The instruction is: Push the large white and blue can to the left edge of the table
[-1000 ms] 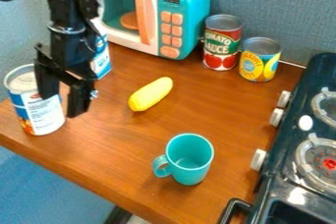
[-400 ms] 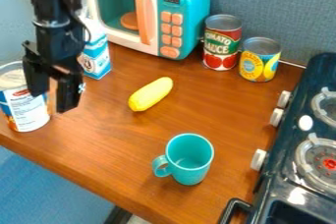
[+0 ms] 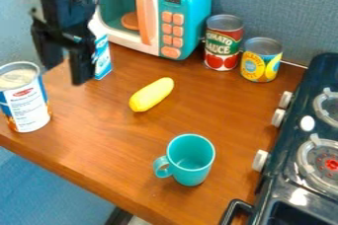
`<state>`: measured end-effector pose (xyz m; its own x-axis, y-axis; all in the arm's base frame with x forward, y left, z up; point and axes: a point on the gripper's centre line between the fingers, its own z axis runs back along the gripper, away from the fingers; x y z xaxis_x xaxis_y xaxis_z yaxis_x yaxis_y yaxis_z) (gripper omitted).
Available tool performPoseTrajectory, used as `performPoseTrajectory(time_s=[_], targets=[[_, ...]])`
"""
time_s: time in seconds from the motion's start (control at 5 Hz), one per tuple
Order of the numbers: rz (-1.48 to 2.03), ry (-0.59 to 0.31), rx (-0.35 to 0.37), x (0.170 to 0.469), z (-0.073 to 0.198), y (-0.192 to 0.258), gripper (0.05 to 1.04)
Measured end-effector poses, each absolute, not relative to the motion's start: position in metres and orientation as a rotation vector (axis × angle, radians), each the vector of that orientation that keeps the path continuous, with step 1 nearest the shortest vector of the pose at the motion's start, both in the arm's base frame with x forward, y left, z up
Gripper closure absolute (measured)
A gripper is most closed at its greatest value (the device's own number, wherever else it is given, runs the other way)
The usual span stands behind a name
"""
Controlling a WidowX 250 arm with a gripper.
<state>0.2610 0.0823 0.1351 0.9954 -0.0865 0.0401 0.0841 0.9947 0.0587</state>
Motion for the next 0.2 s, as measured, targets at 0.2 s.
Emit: performPoseTrajectory(time_s=[0.2], targets=[[-0.116, -0.025, 0.050, 0.2619, 0.1548, 0.0810, 0.074]])
